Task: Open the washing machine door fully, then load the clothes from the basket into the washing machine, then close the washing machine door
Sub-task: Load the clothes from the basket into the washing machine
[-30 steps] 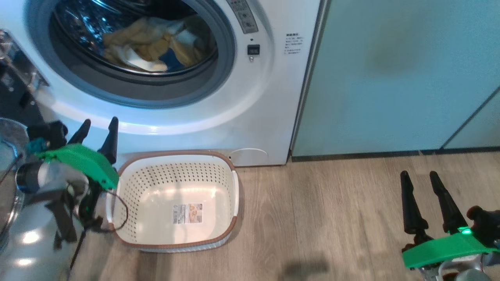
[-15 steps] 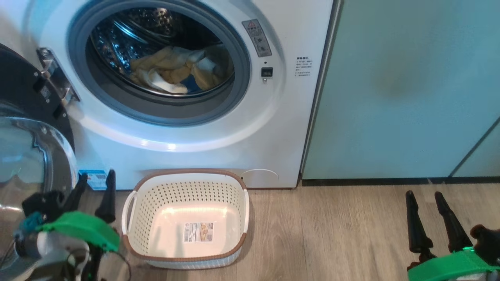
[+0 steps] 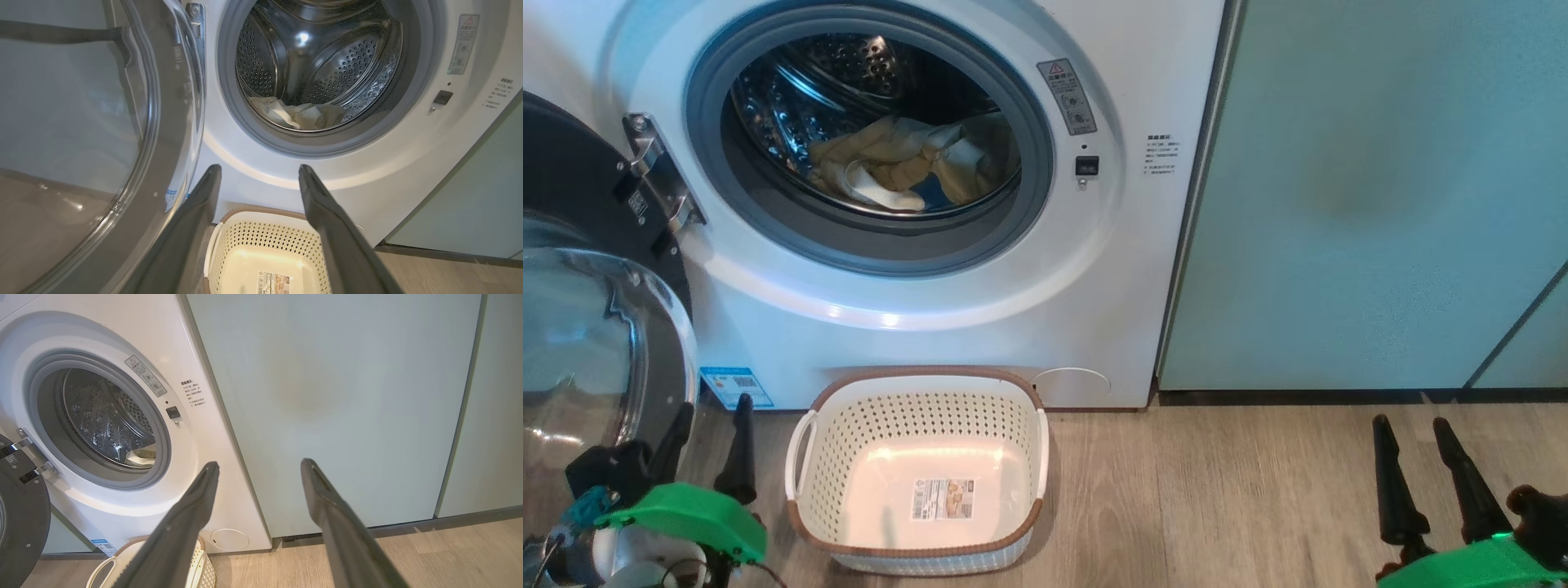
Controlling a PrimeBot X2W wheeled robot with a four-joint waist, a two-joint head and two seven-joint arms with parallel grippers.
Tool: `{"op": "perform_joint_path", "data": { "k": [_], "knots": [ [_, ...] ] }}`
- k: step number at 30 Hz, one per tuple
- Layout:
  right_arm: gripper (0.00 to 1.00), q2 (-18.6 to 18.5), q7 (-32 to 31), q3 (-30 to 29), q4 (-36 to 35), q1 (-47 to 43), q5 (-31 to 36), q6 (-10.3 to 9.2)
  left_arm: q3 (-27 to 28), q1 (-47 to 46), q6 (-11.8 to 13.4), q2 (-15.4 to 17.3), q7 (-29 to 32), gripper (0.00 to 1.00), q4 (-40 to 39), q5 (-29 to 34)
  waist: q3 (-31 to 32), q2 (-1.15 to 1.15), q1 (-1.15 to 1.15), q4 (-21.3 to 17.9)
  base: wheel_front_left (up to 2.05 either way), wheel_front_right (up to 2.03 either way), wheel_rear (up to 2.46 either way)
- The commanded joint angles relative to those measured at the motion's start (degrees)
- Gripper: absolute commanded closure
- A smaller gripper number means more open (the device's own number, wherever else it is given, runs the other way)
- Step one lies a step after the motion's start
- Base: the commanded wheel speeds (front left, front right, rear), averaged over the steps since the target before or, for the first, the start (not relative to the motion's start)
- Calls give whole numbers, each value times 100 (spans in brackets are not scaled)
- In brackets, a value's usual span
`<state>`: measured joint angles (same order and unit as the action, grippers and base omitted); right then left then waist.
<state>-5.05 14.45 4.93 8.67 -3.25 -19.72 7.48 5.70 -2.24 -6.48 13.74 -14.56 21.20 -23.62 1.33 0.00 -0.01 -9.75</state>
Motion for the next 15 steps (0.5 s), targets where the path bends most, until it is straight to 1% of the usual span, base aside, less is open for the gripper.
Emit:
{"op": "perform_joint_path", "data": {
  "k": [1, 10, 15],
  "knots": [
    [0, -78, 55, 78, -166, 106, 17, 1, 281, -144, -41, 137, -43, 0, -191, 109, 14, 0, 1, -10, 0, 0, 0],
    [0, -64, 55, 71, -156, 70, 15, 1, 375, -106, -94, 87, -43, 0, -230, 258, 48, 0, 1, -64, 0, 0, 0],
    [0, -73, 55, 60, -165, 81, 19, 1, 219, -103, -99, 135, -43, 0, -196, 62, 41, 0, 1, -57, 0, 0, 0]
  ]
}}
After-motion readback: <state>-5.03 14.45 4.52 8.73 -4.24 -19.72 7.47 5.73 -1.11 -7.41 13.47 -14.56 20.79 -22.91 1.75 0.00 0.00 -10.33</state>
